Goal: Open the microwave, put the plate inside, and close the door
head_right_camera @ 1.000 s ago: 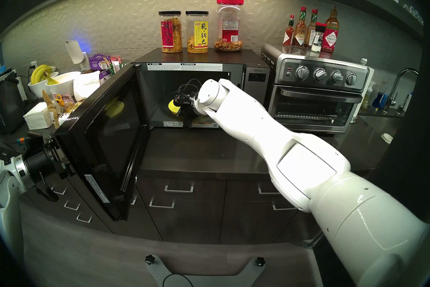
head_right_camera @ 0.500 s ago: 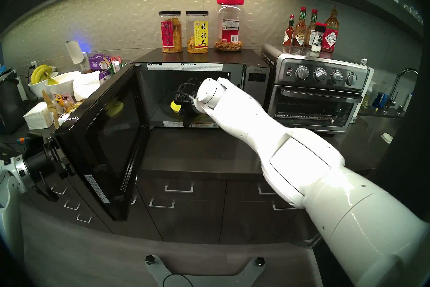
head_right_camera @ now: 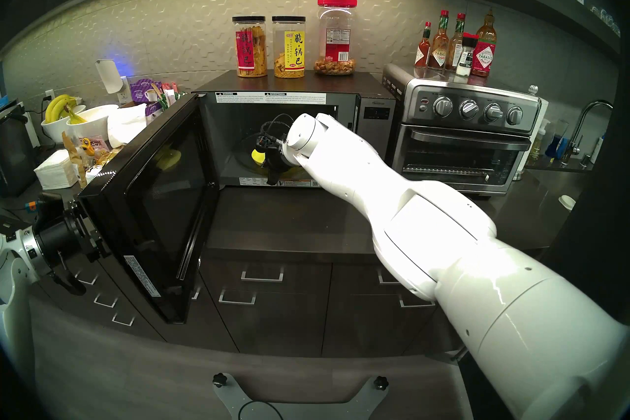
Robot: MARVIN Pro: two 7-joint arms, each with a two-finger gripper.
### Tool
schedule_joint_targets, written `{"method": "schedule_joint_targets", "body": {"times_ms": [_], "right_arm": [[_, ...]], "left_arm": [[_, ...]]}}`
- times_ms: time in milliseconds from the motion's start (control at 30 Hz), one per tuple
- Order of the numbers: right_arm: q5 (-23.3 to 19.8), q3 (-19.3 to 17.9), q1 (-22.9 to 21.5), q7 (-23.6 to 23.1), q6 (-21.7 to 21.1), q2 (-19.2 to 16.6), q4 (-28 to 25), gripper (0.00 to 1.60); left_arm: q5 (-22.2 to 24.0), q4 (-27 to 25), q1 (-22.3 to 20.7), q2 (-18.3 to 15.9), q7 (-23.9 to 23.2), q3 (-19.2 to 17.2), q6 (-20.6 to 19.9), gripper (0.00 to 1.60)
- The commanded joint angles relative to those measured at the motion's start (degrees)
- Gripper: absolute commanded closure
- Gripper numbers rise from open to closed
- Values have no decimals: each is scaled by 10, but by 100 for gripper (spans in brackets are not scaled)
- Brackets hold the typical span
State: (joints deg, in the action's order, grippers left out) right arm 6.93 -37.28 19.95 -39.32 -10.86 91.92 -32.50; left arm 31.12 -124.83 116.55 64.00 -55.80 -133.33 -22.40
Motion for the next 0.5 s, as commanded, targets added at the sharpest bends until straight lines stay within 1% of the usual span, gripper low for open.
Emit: {"method": "schedule_joint_targets", "body": {"times_ms": [0, 133, 467], "right_arm": [[0, -5, -28, 6, 8, 20, 11, 160], [-5, -13, -34, 10, 7, 32, 33, 160], [-7, -20, -42, 14, 11, 45, 64, 160]], "left_arm": [[1, -6, 0, -1, -1, -3, -1, 0], [1, -6, 0, -1, -1, -3, -1, 0], [0, -6, 0, 0, -2, -3, -1, 0]]}}
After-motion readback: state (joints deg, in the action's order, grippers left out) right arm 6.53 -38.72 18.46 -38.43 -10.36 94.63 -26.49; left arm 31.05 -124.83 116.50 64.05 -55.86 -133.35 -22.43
